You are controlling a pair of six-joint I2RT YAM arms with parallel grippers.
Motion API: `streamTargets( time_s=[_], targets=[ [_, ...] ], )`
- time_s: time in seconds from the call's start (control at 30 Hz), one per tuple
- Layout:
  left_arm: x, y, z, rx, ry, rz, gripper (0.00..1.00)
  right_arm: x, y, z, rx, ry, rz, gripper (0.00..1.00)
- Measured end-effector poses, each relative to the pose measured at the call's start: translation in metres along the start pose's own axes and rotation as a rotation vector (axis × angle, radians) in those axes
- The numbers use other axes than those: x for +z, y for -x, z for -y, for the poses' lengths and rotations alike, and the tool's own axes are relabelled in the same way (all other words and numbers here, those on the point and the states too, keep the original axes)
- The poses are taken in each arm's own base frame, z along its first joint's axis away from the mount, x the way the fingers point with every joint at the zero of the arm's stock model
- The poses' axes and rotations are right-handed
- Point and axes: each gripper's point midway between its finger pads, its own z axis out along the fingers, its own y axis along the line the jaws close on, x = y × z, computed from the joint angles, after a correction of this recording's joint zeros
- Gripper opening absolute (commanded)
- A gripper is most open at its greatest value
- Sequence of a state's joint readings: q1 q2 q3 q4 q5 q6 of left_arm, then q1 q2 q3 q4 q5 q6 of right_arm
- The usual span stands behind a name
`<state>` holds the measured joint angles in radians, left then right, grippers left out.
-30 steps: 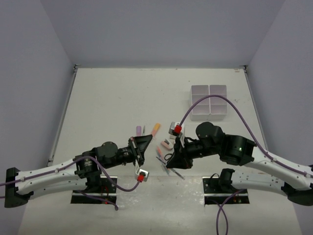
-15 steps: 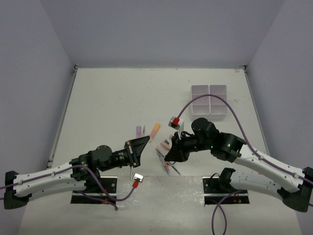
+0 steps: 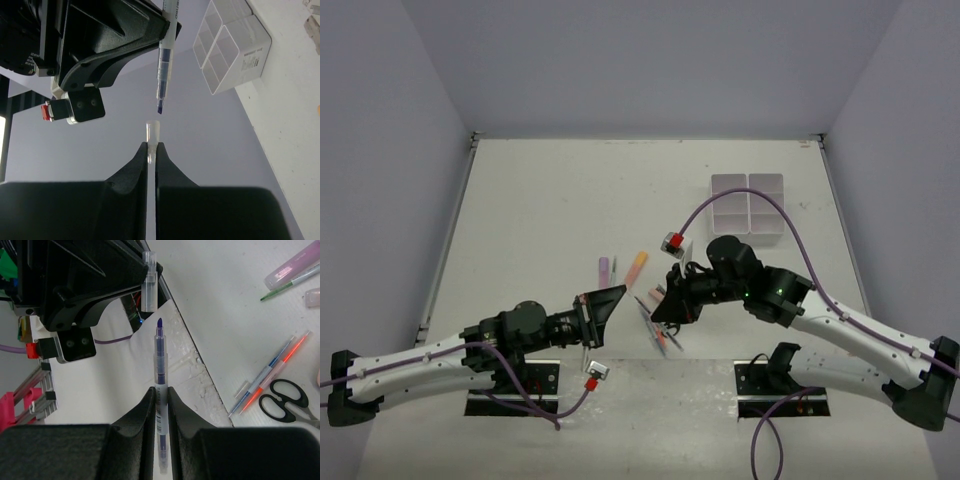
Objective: Sort the stationery into containers
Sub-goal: Close the pen cap on the pen.
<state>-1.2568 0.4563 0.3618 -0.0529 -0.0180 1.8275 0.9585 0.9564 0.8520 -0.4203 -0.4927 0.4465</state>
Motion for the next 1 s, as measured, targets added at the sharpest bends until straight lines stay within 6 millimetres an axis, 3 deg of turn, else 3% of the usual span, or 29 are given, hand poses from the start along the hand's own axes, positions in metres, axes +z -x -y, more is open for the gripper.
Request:
streamTargets(
  time_s=[1.0],
  targets=[
    [0.003, -0.001, 0.012, -0.008, -0.051, -0.014, 0.00, 0.005, 0.001, 0.004, 0.006, -0.002, -0.003, 0.00]
  ],
)
